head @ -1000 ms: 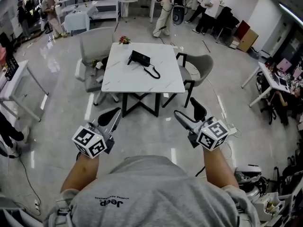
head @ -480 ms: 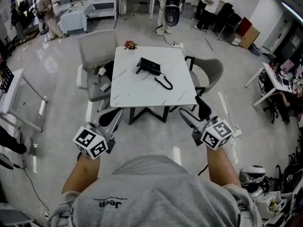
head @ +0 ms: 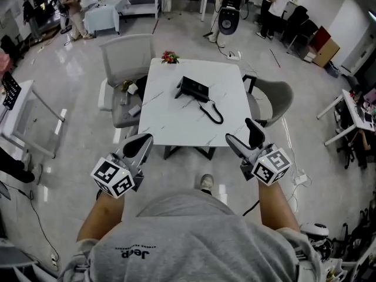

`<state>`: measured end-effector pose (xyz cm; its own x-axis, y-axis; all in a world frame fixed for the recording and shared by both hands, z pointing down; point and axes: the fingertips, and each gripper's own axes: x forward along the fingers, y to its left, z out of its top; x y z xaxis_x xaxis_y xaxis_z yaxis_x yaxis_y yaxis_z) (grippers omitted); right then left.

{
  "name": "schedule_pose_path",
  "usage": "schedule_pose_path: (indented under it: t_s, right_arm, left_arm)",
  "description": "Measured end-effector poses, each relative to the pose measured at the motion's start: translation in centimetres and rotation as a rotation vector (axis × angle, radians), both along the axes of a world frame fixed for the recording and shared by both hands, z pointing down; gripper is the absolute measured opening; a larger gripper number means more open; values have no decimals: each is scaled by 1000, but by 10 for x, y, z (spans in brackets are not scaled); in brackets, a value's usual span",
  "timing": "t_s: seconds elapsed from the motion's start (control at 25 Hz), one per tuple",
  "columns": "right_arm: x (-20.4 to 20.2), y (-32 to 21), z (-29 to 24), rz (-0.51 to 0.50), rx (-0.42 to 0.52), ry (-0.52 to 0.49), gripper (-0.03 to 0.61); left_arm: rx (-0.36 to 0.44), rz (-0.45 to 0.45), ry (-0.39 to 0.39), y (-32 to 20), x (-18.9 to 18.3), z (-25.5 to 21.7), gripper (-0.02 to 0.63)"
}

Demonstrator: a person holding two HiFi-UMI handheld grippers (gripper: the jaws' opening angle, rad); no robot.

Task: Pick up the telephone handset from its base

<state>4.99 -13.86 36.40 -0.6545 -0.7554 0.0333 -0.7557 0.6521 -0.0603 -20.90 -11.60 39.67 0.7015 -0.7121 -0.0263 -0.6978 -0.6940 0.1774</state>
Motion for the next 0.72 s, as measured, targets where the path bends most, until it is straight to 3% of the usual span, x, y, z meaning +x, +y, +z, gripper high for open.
schedule_pose_path:
  t_s: [0.44,0.72]
  right_arm:
    - [93,-192,24,-183,-27,2,374]
    - [113,-265,42,-257,-45,23,374]
  left_arm:
    - [-7,-169,4,-162,103,0,60]
    - [-42,-216,-27,-236,139,5,60]
